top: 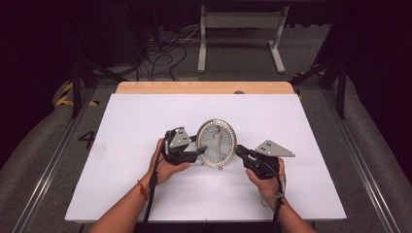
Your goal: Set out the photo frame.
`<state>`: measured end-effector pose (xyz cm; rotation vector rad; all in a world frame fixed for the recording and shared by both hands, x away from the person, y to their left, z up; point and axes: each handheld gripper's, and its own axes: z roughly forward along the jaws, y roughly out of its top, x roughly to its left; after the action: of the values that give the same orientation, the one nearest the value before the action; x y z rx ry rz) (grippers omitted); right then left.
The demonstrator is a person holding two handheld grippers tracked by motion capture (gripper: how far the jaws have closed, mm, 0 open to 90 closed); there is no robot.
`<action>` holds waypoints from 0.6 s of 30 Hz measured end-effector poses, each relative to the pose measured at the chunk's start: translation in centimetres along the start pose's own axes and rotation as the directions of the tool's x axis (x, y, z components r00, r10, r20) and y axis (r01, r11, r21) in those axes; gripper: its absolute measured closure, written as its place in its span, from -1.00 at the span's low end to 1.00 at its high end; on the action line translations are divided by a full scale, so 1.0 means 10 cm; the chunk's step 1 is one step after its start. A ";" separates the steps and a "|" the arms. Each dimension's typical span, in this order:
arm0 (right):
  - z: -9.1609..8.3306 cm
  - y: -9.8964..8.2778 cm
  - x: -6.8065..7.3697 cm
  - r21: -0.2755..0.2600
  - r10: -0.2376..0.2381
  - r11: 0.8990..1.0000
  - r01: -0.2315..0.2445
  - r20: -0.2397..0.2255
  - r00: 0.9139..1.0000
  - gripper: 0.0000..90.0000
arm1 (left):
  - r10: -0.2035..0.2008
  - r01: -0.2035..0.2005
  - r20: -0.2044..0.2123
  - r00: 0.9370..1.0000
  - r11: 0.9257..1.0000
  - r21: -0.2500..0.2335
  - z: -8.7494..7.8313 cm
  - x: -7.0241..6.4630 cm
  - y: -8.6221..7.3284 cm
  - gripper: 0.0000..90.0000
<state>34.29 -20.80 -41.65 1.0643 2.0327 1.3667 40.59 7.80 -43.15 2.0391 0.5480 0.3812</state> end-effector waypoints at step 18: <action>0.08 0.01 -0.03 0.016 0.002 1.000 -0.002 0.008 1.000 0.86 | 0.038 -0.038 0.004 0.999 0.999 0.038 -0.03 -0.05 0.00 0.35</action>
<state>35.13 -20.60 -41.90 1.0771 2.0405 1.3474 40.04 7.73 -43.02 2.0888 0.5190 0.3929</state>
